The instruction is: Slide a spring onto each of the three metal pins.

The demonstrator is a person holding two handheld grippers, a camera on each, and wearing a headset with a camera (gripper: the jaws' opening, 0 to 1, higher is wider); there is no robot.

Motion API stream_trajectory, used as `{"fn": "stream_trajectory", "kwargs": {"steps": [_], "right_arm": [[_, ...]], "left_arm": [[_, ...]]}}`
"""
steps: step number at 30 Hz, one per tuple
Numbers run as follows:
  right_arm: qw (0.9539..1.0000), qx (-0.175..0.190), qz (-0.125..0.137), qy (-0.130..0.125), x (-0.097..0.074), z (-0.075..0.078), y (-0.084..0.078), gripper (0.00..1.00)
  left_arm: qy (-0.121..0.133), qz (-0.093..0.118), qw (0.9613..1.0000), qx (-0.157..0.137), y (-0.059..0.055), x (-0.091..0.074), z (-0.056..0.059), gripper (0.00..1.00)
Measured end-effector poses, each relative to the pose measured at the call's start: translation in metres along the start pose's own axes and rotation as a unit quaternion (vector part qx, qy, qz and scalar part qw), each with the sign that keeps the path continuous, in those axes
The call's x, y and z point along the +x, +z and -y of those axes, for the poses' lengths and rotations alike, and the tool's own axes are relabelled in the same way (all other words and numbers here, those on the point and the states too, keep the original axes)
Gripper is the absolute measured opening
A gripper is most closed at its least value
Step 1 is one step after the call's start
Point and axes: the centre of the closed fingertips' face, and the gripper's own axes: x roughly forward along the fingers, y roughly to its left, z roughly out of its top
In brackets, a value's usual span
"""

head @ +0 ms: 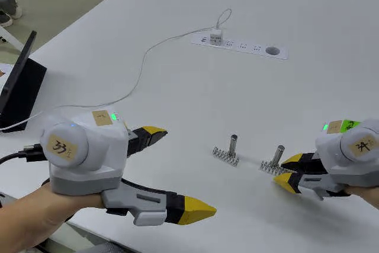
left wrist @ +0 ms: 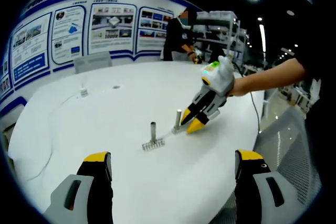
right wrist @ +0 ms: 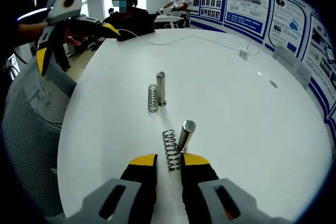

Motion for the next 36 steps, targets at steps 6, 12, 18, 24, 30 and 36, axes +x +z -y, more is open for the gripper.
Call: {"fn": "stream_trajectory", "kwargs": {"steps": [6, 12, 18, 24, 30, 36], "right_arm": [[1.0000, 0.002, -0.005, 0.004, 0.001, -0.003, -0.003, 0.18], [0.9999, 0.008, -0.003, 0.015, 0.001, -0.005, -0.002, 0.14], [0.9999, 0.006, -0.004, 0.014, 0.002, -0.006, -0.002, 0.12], [0.9996, 0.024, 0.002, 0.016, 0.002, -0.006, -0.002, 0.11], [0.9998, 0.017, -0.001, 0.014, 0.001, -0.009, -0.003, 0.11], [0.9998, 0.014, -0.003, 0.016, 0.000, -0.009, -0.003, 0.11]], "left_arm": [[-0.003, 0.000, 1.0000, 0.002, 0.002, 0.000, 0.001, 1.00], [-0.002, -0.001, 1.0000, 0.003, 0.000, -0.002, 0.002, 0.99], [-0.003, -0.004, 1.0000, 0.004, -0.002, -0.003, 0.005, 0.98], [-0.002, -0.005, 1.0000, 0.006, -0.001, -0.004, 0.008, 0.98], [-0.003, -0.005, 0.9999, 0.010, 0.000, -0.005, 0.012, 0.98], [-0.005, -0.008, 0.9999, 0.014, 0.001, -0.005, 0.016, 0.98]]}}
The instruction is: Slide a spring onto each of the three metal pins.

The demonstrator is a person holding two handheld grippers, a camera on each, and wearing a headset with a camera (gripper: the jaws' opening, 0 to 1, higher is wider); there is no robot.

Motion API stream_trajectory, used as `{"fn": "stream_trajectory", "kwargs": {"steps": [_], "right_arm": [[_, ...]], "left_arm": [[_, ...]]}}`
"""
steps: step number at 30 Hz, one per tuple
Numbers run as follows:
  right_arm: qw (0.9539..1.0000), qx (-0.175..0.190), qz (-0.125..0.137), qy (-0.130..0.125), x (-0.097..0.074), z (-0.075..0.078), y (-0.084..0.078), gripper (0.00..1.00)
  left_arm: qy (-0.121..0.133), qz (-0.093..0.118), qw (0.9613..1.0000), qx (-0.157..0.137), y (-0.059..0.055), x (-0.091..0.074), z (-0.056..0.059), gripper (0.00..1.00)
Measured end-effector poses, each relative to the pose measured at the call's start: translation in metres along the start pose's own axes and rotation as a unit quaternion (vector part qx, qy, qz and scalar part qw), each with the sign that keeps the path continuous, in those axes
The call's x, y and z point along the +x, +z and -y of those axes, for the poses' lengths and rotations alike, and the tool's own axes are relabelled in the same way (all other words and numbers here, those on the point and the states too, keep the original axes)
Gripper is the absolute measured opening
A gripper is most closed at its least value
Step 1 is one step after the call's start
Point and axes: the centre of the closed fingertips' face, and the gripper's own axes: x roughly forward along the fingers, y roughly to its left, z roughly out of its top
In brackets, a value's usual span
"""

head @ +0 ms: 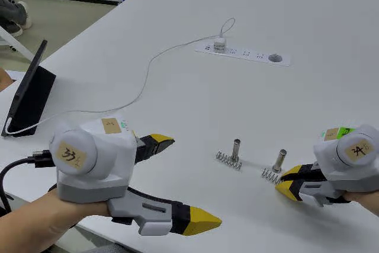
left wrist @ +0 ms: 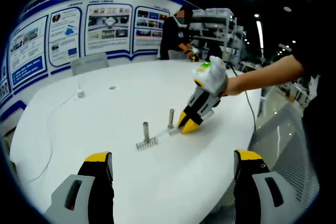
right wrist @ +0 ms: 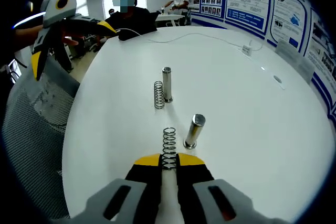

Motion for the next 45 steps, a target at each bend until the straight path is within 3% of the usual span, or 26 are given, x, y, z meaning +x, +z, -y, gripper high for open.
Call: {"fn": "stream_trajectory", "kwargs": {"steps": [10, 20, 29, 45], "right_arm": [[0.9996, -0.025, 0.014, -0.005, -0.022, -0.001, 0.013, 0.11], [0.9984, -0.049, 0.027, -0.012, -0.048, -0.004, 0.015, 0.11], [0.9967, -0.056, 0.057, -0.008, -0.071, -0.016, 0.030, 0.11], [0.9913, -0.111, 0.069, 0.009, -0.088, -0.045, 0.053, 0.11]], "left_arm": [[-0.004, -0.002, 0.9999, 0.014, 0.006, 0.003, 0.005, 0.97], [-0.012, 0.013, 0.9995, 0.028, 0.023, 0.010, 0.011, 0.92], [-0.022, 0.024, 0.9988, 0.036, 0.033, 0.015, 0.017, 0.85], [-0.057, 0.028, 0.9960, 0.063, 0.047, 0.029, 0.033, 0.77]]}}
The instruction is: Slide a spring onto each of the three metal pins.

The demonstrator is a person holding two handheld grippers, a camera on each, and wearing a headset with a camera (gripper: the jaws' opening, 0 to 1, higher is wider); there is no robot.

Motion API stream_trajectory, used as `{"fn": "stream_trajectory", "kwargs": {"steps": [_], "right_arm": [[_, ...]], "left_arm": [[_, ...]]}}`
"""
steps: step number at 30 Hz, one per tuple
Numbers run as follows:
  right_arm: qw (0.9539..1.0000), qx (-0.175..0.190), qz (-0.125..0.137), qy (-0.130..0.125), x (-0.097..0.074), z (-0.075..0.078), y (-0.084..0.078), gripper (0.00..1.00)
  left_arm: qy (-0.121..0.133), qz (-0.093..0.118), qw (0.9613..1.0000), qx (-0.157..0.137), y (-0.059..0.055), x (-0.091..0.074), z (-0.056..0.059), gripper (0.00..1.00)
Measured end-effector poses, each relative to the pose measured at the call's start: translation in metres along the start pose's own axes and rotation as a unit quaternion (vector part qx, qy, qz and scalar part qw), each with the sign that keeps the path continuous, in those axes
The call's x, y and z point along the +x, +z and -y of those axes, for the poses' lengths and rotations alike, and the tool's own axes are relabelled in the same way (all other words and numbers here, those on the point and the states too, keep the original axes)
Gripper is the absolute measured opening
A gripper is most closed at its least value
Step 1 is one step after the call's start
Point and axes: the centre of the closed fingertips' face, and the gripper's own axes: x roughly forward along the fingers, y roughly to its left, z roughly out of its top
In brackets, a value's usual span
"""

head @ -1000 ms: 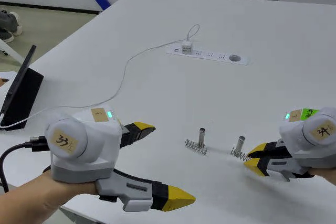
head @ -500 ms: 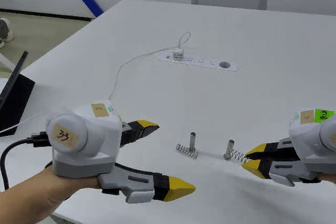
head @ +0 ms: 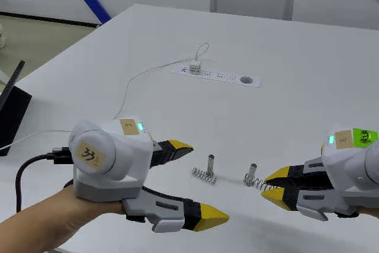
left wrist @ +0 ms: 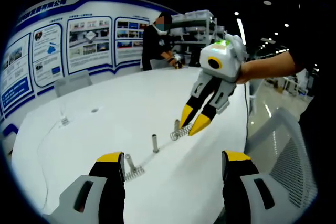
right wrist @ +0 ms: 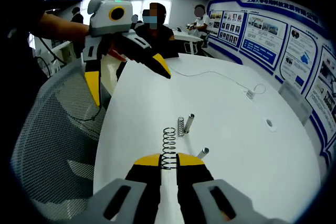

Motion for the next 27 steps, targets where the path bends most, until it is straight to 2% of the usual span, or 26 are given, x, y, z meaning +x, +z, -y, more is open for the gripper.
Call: {"fn": "stream_trajectory", "kwargs": {"steps": [5, 13, 17, 21, 24, 27], "right_arm": [[0.9997, 0.011, 0.016, 0.013, -0.005, -0.010, 0.012, 0.11], [0.9993, 0.006, 0.029, 0.021, -0.011, -0.025, 0.028, 0.11], [0.9993, -0.004, 0.028, 0.024, -0.011, -0.030, 0.029, 0.11], [0.9993, -0.013, 0.022, 0.027, -0.012, -0.034, 0.026, 0.11], [0.9992, -0.019, 0.023, 0.028, -0.013, -0.036, 0.026, 0.11], [0.9990, -0.023, 0.025, 0.030, -0.015, -0.036, 0.028, 0.11]], "left_arm": [[-0.007, -0.002, 0.9999, 0.011, 0.002, 0.001, 0.002, 0.73], [-0.030, 0.000, 0.9992, 0.028, 0.005, 0.003, 0.010, 0.59], [-0.046, 0.000, 0.9984, 0.032, 0.008, 0.007, 0.016, 0.56], [-0.062, 0.001, 0.9971, 0.043, 0.011, 0.012, 0.022, 0.47], [-0.078, -0.003, 0.9956, 0.052, 0.011, 0.016, 0.027, 0.43], [-0.082, -0.010, 0.9947, 0.061, 0.009, 0.020, 0.028, 0.39]]}}
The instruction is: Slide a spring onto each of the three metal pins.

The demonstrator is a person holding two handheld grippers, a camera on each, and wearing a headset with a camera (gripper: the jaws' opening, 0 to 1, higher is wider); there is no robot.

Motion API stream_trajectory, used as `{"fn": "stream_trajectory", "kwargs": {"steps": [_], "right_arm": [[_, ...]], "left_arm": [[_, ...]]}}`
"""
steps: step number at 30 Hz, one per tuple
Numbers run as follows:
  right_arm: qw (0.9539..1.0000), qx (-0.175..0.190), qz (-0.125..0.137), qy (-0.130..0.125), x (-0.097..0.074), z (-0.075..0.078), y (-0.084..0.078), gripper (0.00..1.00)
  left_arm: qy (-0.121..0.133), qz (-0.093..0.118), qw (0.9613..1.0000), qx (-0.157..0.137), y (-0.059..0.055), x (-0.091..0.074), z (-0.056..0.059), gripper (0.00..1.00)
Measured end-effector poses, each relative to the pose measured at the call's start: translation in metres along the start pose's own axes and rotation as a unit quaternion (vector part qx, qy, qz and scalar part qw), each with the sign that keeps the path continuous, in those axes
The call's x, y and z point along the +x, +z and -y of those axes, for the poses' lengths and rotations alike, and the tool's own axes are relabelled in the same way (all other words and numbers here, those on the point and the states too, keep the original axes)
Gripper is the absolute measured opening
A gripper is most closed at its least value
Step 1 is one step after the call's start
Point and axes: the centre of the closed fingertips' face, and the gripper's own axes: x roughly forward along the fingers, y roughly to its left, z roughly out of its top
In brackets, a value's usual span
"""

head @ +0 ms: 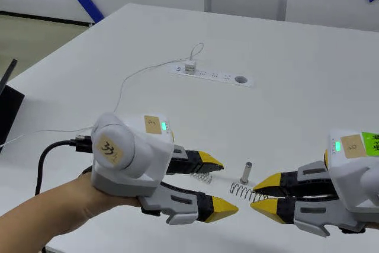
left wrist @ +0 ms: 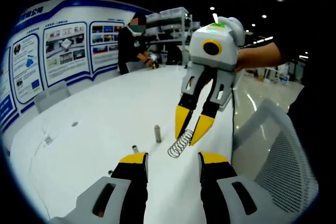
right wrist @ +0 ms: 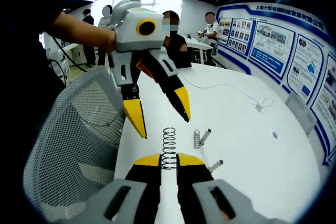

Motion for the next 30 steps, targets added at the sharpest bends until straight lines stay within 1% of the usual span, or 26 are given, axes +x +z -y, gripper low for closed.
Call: {"fn": "stream_trajectory", "kwargs": {"steps": [6, 9, 11, 14, 16, 18, 21, 24, 26, 29, 30], "right_arm": [[0.9999, -0.009, 0.005, 0.003, -0.004, 0.000, 0.005, 0.11], [0.9998, -0.017, -0.002, 0.009, -0.004, -0.001, 0.003, 0.11], [0.9997, -0.021, -0.008, 0.011, -0.004, -0.002, 0.001, 0.11], [0.9996, -0.022, -0.008, 0.014, -0.003, -0.003, 0.000, 0.11], [0.9995, -0.024, -0.009, 0.016, -0.003, -0.004, 0.000, 0.11], [0.9995, -0.026, -0.008, 0.018, -0.003, -0.006, 0.001, 0.11], [0.9993, -0.028, -0.009, 0.022, -0.003, -0.007, 0.001, 0.11], [0.9992, -0.031, -0.009, 0.025, -0.004, -0.008, 0.002, 0.11], [0.9991, -0.033, -0.007, 0.026, -0.005, -0.009, 0.003, 0.11], [0.9990, -0.036, -0.009, 0.027, -0.006, -0.009, 0.002, 0.11], [0.9990, -0.036, -0.009, 0.026, -0.006, -0.008, 0.002, 0.11]], "left_arm": [[-0.013, -0.006, 0.9998, 0.015, 0.001, 0.005, 0.003, 0.32], [-0.016, -0.001, 0.9998, 0.011, 0.004, 0.007, 0.002, 0.30], [-0.019, -0.001, 0.9997, 0.013, 0.005, 0.007, 0.003, 0.27], [-0.027, -0.007, 0.9994, 0.020, 0.005, 0.008, 0.006, 0.23], [-0.036, -0.004, 0.9991, 0.022, 0.008, 0.009, 0.011, 0.22], [-0.042, -0.004, 0.9988, 0.026, 0.009, 0.010, 0.014, 0.20], [-0.050, -0.015, 0.9979, 0.039, 0.007, 0.014, 0.017, 0.17], [-0.056, -0.025, 0.9969, 0.049, 0.004, 0.016, 0.019, 0.16], [-0.059, -0.027, 0.9965, 0.053, 0.004, 0.016, 0.020, 0.16], [-0.062, -0.027, 0.9954, 0.068, 0.005, 0.016, 0.021, 0.14], [-0.062, -0.031, 0.9947, 0.076, 0.003, 0.016, 0.020, 0.12]]}}
